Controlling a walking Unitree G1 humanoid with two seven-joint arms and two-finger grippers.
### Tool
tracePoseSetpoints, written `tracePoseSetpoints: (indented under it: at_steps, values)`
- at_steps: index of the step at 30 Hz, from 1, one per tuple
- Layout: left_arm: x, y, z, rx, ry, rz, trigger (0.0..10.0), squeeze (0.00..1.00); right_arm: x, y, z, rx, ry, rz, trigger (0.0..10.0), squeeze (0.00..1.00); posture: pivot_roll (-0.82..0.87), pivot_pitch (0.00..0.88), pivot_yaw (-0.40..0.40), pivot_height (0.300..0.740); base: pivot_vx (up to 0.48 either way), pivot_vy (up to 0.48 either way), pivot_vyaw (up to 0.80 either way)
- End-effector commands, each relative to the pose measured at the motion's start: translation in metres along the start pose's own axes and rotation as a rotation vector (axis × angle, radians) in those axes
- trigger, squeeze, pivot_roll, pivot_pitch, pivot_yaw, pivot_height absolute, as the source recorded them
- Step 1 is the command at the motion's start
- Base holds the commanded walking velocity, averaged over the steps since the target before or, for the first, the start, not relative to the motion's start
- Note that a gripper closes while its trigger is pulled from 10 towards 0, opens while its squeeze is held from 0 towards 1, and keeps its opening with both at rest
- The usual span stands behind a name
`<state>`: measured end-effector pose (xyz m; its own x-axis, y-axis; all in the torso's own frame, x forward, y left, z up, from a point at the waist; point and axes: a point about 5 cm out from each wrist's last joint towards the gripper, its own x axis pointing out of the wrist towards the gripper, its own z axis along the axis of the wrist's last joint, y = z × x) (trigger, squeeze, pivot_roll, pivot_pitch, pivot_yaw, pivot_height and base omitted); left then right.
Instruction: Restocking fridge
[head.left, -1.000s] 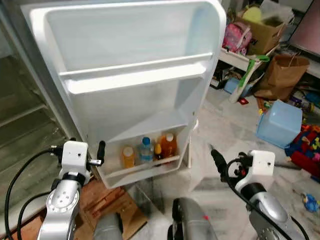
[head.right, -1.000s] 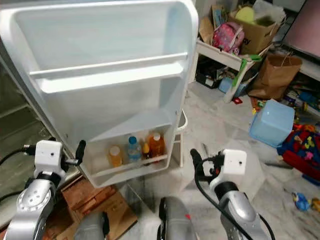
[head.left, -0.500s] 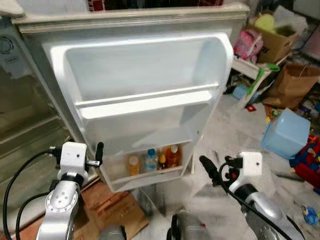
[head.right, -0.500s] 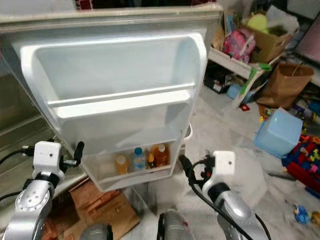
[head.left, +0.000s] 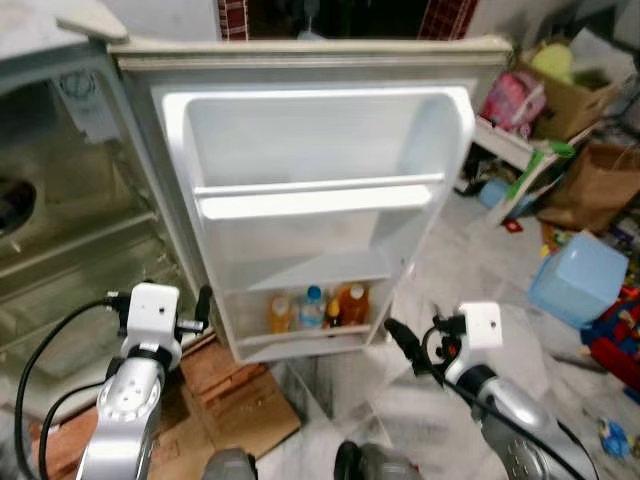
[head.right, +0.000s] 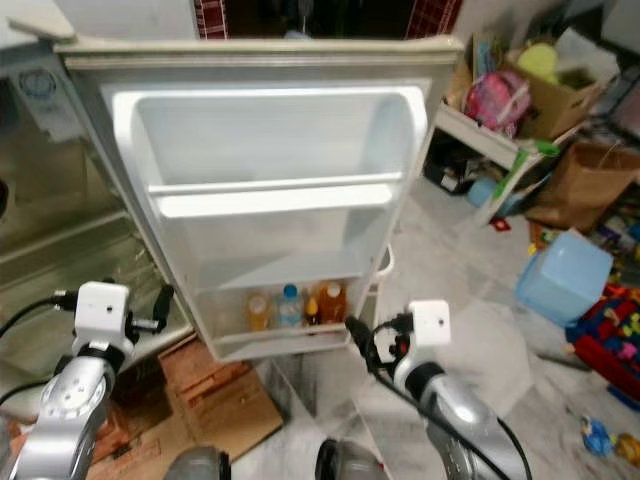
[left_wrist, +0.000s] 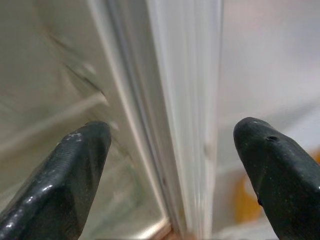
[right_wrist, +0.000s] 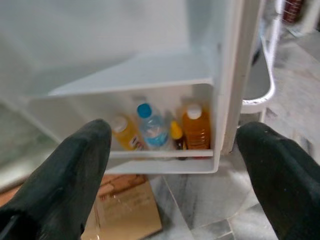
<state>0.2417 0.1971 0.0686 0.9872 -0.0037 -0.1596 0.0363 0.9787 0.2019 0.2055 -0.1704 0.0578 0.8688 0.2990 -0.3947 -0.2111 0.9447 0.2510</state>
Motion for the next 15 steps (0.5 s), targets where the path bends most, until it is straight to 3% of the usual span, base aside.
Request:
tracePoseSetpoints:
  at_steps: [1, 11, 15]
  values:
    - [-0.002, -0.004, -0.008, 0.006, 0.028, 0.0, 10.0, 0.0, 0.008, -0.001, 0.002, -0.014, 0.003, 0.003, 10.0, 0.0, 0.09, 0.0, -0.045, 0.74, 0.0, 0.0, 0.0]
    - [0.012, -0.017, 0.003, 0.046, -0.037, -0.049, 10.0, 0.0, 0.024, -0.002, 0.001, -0.03, 0.013, 0.022, 10.0, 0.0, 0.1, 0.0, -0.03, 0.74, 0.0, 0.0, 0.0]
    - [0.013, -0.017, 0.006, 0.048, -0.051, -0.054, 10.0, 0.0, 0.025, -0.014, 0.0, -0.058, 0.032, -0.038, 10.0, 0.0, 0.09, 0.0, -0.029, 0.74, 0.0, 0.0, 0.0]
